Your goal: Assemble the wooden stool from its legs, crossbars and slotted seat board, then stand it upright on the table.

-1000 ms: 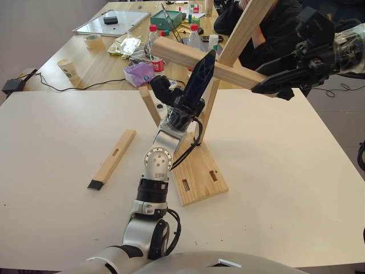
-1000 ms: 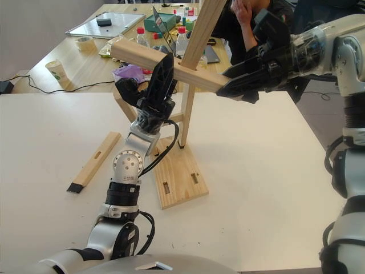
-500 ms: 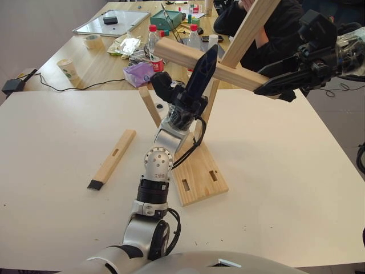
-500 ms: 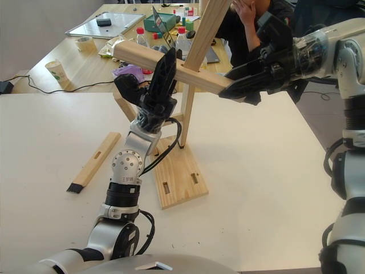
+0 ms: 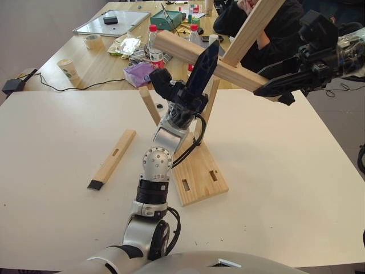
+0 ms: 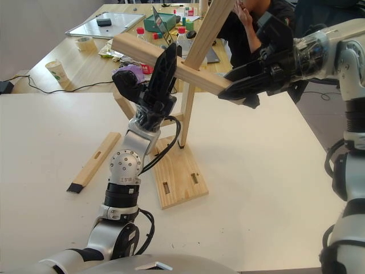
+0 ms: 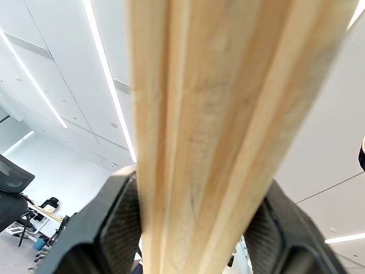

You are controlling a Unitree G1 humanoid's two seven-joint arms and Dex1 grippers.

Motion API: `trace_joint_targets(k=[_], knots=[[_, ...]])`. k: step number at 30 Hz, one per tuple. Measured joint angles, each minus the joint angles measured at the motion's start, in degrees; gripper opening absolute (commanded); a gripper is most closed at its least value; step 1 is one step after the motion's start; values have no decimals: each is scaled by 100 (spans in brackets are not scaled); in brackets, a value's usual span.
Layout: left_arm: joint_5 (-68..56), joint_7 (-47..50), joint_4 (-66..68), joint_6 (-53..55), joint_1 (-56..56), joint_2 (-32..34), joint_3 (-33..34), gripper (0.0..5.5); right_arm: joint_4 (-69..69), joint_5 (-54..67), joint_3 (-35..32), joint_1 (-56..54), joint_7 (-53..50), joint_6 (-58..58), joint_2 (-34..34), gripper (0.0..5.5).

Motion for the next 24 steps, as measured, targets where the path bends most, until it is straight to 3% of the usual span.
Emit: trace_joint_targets(k=[3,4,14,19,24], knots=[[0,80,-78,59,0,0,-32,230,-163,7,-138,151,-12,91,-6,203],[1,91,-90,68,0,0,-33,230,-195,8,-163,176,-18,103,-5,242],[-174,142,-177,23,0,0,24,225,-114,-120,-112,286,52,59,29,409],[-178,303,-190,-5,0,3,129,224,405,-245,-170,248,76,-482,-62,412],[-230,495,-528,72,-1,21,229,206,1282,-283,-152,255,80,-1245,-735,412]])
